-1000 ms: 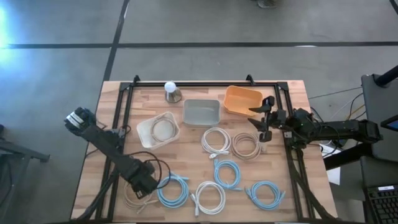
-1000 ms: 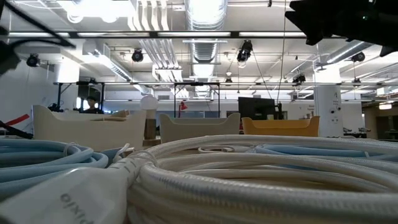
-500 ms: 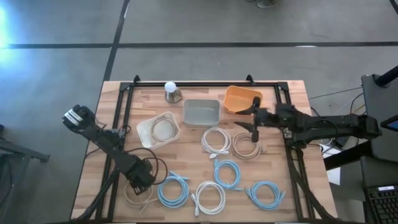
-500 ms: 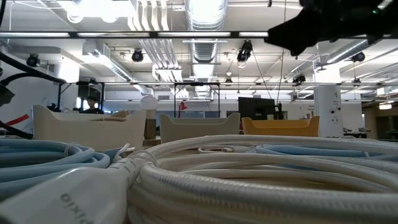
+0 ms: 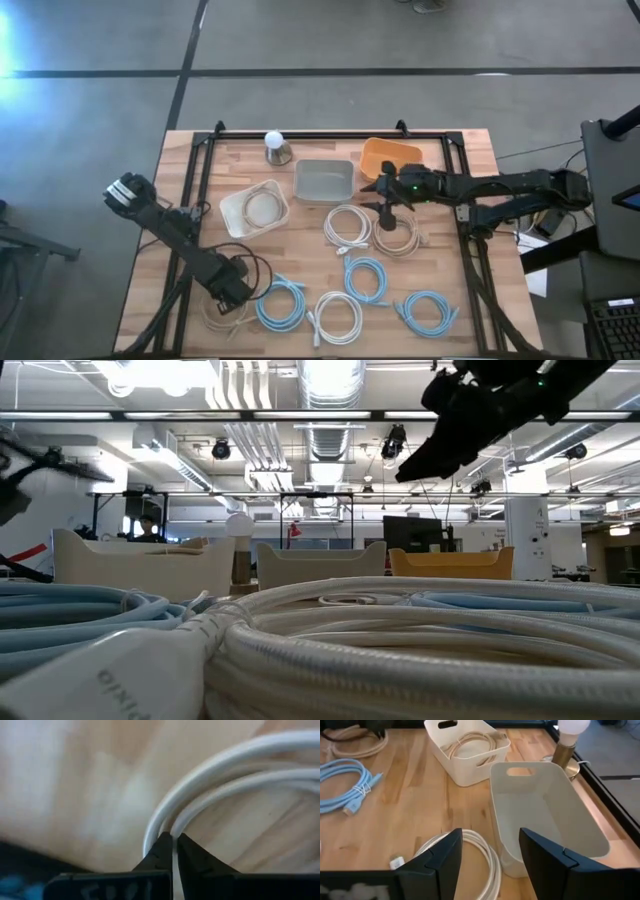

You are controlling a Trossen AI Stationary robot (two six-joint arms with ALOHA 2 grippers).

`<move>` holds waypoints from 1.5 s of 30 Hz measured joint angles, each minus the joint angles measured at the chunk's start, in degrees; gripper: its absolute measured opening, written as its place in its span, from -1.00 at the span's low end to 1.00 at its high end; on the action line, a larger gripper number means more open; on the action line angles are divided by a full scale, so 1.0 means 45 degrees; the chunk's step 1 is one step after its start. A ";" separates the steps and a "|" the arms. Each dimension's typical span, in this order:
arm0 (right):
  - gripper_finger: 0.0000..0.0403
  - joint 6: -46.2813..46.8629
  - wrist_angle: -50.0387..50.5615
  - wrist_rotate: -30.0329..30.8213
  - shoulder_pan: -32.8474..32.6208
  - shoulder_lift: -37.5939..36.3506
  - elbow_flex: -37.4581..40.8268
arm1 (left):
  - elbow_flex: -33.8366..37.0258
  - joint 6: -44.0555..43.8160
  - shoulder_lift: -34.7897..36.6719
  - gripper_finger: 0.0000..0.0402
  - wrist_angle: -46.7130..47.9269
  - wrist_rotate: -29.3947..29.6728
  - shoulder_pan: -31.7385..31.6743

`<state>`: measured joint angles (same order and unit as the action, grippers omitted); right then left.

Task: Sort HDMI cables
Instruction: Put the bottom brown HDMI cable into the white bin

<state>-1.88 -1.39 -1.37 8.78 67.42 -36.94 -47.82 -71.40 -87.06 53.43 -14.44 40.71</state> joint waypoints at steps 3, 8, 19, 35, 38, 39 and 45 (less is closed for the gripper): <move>-0.07 -0.0002 0.0061 0.0002 0.0000 0.0534 -0.0434 | -0.1212 0.0158 0.0127 -0.98 0.1455 0.0430 0.0005; -0.10 -0.0007 0.0737 0.0000 0.0000 0.0935 -0.1151 | -0.3581 0.0048 0.0193 -0.99 0.4573 0.1441 0.0003; -0.19 0.0392 0.1435 -0.0017 -0.0005 0.0844 -0.1395 | -0.7550 -0.2549 0.0445 -0.99 0.8138 0.2151 -0.0028; -0.33 0.0858 0.1637 -0.0034 -0.0010 0.0863 -0.1323 | -0.7876 0.2663 0.0192 -1.00 0.7626 0.8279 -0.0790; -0.35 0.0863 0.1632 -0.0034 -0.0010 0.0868 -0.1323 | -0.7680 0.3080 -0.0051 -1.00 0.8141 0.6678 -0.1326; -0.35 0.0863 0.1632 -0.0034 -0.0006 0.0868 -0.1323 | -0.7618 0.3117 -0.0135 -1.00 0.8251 0.5919 -0.1517; -0.37 0.1183 0.1646 -0.0044 -0.0005 0.0877 -0.1313 | -0.7758 0.3297 -0.0695 -1.00 0.8092 0.4051 -0.2157</move>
<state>3.44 6.02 -1.56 8.75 71.37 -42.85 -82.73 -56.56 -90.19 89.84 3.79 31.00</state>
